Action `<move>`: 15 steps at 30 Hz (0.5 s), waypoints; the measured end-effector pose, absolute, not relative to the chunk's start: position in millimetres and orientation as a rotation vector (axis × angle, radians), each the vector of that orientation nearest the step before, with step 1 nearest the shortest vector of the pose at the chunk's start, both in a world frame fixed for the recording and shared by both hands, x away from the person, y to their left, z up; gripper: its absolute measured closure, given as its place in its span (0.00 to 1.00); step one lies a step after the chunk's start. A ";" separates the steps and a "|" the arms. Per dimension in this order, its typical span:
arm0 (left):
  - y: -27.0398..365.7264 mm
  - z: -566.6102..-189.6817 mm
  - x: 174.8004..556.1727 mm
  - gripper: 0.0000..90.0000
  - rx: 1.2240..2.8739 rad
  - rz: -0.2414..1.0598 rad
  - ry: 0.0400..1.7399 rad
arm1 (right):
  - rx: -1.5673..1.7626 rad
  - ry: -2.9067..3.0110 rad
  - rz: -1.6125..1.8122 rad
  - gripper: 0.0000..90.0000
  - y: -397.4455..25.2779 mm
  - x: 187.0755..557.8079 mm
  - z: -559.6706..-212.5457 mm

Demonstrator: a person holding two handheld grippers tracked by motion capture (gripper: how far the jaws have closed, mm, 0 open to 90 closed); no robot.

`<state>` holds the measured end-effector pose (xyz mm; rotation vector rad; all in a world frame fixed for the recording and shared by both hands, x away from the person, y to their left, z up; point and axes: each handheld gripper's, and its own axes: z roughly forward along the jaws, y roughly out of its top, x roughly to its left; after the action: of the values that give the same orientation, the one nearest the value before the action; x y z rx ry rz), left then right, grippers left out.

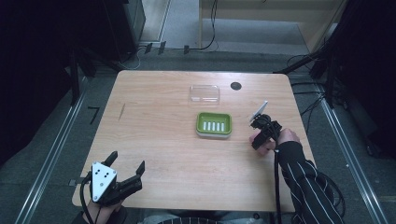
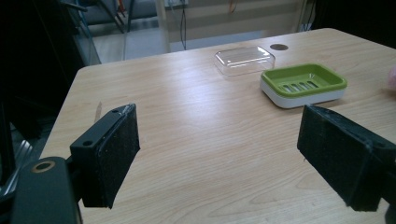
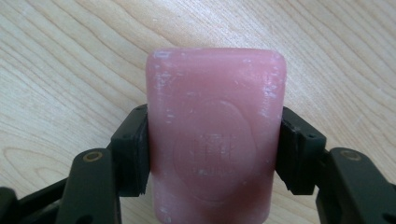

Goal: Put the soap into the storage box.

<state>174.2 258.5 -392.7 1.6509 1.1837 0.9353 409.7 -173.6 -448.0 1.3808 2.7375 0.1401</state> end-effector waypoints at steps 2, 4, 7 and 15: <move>259.2 -392.7 173.4 0.15 1.649 0.940 1.188 | 1.356 2.745 0.135 0.43 -172.9 410.1 -446.5; 259.8 -392.8 172.6 0.15 1.646 0.943 1.190 | 1.342 2.745 0.131 0.43 -171.4 410.3 -445.3; 261.5 -392.6 170.9 0.15 1.645 0.947 1.197 | 1.307 2.748 0.119 0.43 -169.8 410.8 -443.9; 263.8 -392.7 167.4 0.15 1.638 0.956 1.210 | 1.237 2.767 0.109 0.43 -163.1 412.0 -438.0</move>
<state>167.4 263.8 -392.7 1.6383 1.2105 0.9555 412.0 -163.1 -438.0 1.2371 2.7669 0.1090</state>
